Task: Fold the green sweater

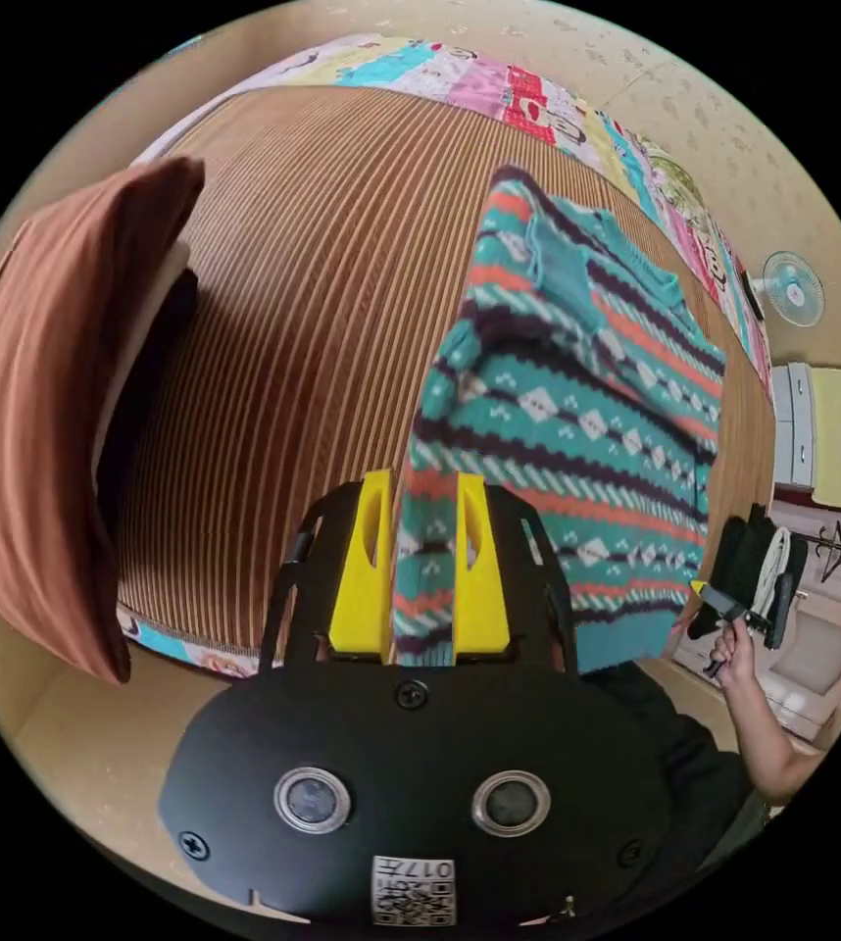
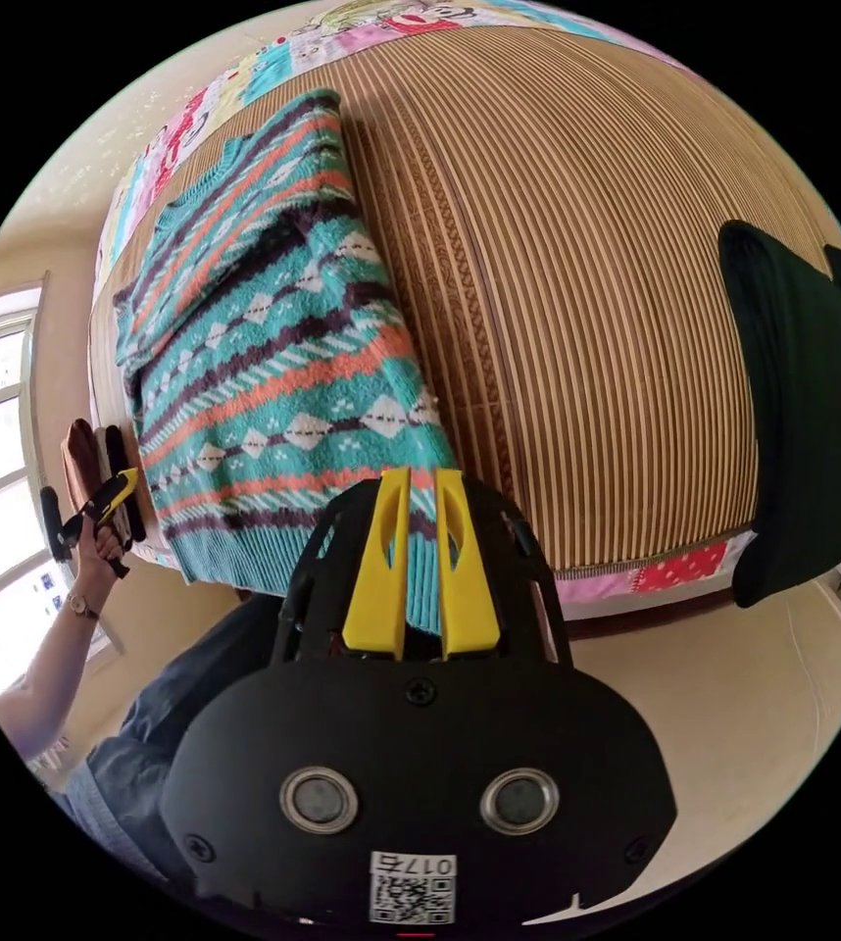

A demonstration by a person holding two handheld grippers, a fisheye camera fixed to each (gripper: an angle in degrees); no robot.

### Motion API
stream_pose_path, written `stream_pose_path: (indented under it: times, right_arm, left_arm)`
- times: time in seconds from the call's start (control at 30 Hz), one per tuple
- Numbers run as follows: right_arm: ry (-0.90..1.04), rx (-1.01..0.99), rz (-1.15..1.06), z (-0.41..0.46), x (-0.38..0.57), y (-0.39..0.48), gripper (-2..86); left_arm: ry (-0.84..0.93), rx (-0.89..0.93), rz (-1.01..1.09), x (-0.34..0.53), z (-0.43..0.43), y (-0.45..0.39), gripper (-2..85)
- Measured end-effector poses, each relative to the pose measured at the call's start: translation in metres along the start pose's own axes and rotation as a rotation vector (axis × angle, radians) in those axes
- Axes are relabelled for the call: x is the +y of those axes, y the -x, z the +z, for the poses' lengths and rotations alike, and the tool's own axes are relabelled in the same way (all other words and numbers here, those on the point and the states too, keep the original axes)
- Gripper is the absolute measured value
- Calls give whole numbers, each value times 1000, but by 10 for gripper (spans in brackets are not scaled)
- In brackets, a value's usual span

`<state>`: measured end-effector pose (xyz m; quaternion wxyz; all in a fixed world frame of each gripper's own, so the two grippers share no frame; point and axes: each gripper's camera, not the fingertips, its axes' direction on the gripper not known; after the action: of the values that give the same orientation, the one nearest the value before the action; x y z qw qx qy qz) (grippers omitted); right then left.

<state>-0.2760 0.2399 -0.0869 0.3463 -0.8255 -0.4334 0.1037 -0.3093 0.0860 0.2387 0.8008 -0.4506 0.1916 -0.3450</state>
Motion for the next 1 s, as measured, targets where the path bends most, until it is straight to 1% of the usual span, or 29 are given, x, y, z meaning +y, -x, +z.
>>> stream_pose_path:
  times: [0.03,0.1,0.13,0.23,0.33,0.37,0.4,0.43,0.5,0.53,0.57,0.6,0.63,0.67,0.7,0.73,0.77,0.8,0.87,0.9,0.93,0.97,1.0]
  right_arm:
    - [2,-1,-17,0,11,-11,79]
    - [4,18,43,-1,27,-31,116]
    - [4,-19,88,-3,37,-46,132]
    - [7,-115,170,-5,58,-78,140]
    - [81,-152,177,7,69,-94,140]
    - [120,-160,149,15,71,-96,138]
    - [137,-159,134,18,71,-96,137]
    - [165,-149,104,24,72,-97,130]
    - [194,-80,95,26,72,-101,99]
    - [198,-72,84,23,72,-106,58]
    - [203,-99,67,17,74,-112,47]
    - [201,-109,61,12,76,-116,42]
    - [183,-181,33,-1,81,-125,36]
    - [144,-327,-6,-17,90,-137,31]
    - [110,-418,-17,-28,96,-145,30]
    - [16,-631,-31,-53,111,-163,27]
    - [-93,-830,-37,-78,128,-181,24]
    - [-152,-904,-32,-91,137,-190,23]
    - [-397,-1149,16,-136,173,-220,21]
    - [-442,-1197,19,-144,181,-224,20]
    - [-526,-1274,8,-160,196,-229,20]
    - [-596,-1333,-14,-174,209,-231,20]
    - [-624,-1362,-25,-179,215,-231,20]
  left_arm:
    - [33,25,-11,20,-1,13,130]
    - [38,48,-46,50,-9,33,134]
    - [57,89,-70,64,-11,46,135]
    - [135,179,-75,80,-13,67,137]
    - [185,173,-42,70,-20,73,135]
    - [202,176,-41,65,-20,74,132]
    - [267,202,-51,53,-15,78,126]
    - [372,234,-73,41,-6,83,97]
    - [478,288,-102,26,-3,91,62]
    - [504,306,-95,18,-12,96,48]
    - [511,317,-73,15,-19,98,45]
    - [512,368,3,9,-36,98,41]
    - [499,488,102,4,-58,96,39]
    - [485,572,149,3,-71,96,38]
    - [433,750,226,1,-103,96,36]
    - [361,854,281,-1,-139,97,37]
    - [320,874,295,-2,-158,99,38]
    - [252,899,293,-3,-192,103,38]
    - [179,981,289,-4,-235,108,38]
    - [132,1068,306,-4,-259,109,38]
    - [90,1163,328,-3,-279,109,39]
    - [76,1205,336,-3,-287,108,38]
    - [65,1279,336,-2,-295,108,38]
